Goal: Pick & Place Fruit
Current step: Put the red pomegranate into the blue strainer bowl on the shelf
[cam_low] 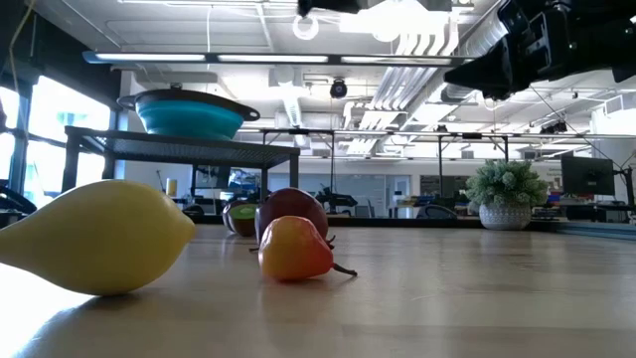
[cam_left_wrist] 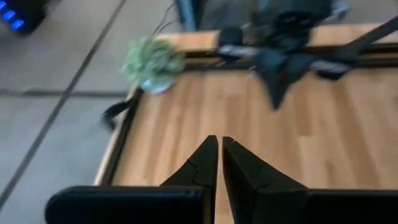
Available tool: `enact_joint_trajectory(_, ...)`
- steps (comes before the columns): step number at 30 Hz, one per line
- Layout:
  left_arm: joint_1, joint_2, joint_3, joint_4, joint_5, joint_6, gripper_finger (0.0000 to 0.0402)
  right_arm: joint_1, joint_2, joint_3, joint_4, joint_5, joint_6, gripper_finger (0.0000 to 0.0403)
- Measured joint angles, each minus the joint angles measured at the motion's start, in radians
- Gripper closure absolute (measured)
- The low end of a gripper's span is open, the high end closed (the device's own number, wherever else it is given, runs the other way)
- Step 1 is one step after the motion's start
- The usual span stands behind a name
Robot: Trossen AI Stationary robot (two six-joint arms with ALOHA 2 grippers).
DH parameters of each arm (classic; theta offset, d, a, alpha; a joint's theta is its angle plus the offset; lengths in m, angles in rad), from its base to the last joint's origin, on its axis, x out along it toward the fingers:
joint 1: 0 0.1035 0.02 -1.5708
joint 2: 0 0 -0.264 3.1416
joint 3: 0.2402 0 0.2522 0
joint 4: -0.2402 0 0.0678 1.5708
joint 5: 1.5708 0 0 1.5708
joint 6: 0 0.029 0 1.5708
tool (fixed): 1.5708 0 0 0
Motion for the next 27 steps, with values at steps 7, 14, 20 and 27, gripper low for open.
enact_joint_trajectory(7, -0.062, 0.001, -0.262, 0.354, 0.172, 0.002, 0.0382, 0.000, 0.000, 0.000, 0.019, -0.003, 0.001, 0.0401)
enact_joint_trajectory(14, -0.112, -0.016, -0.468, 0.611, 0.172, 0.022, 0.0382, 0.000, 0.000, 0.000, 0.016, -0.006, 0.052, 0.0401)
enact_joint_trajectory(20, -0.161, -0.017, -0.618, 0.867, 0.172, 0.022, 0.0382, 0.000, 0.000, 0.000, 0.018, -0.005, 0.053, 0.0401)
enact_joint_trajectory(27, -0.181, -0.015, -0.776, 1.066, 0.172, -0.009, 0.0382, 0.000, 0.000, 0.000, 0.018, -0.004, 0.053, 0.0401)
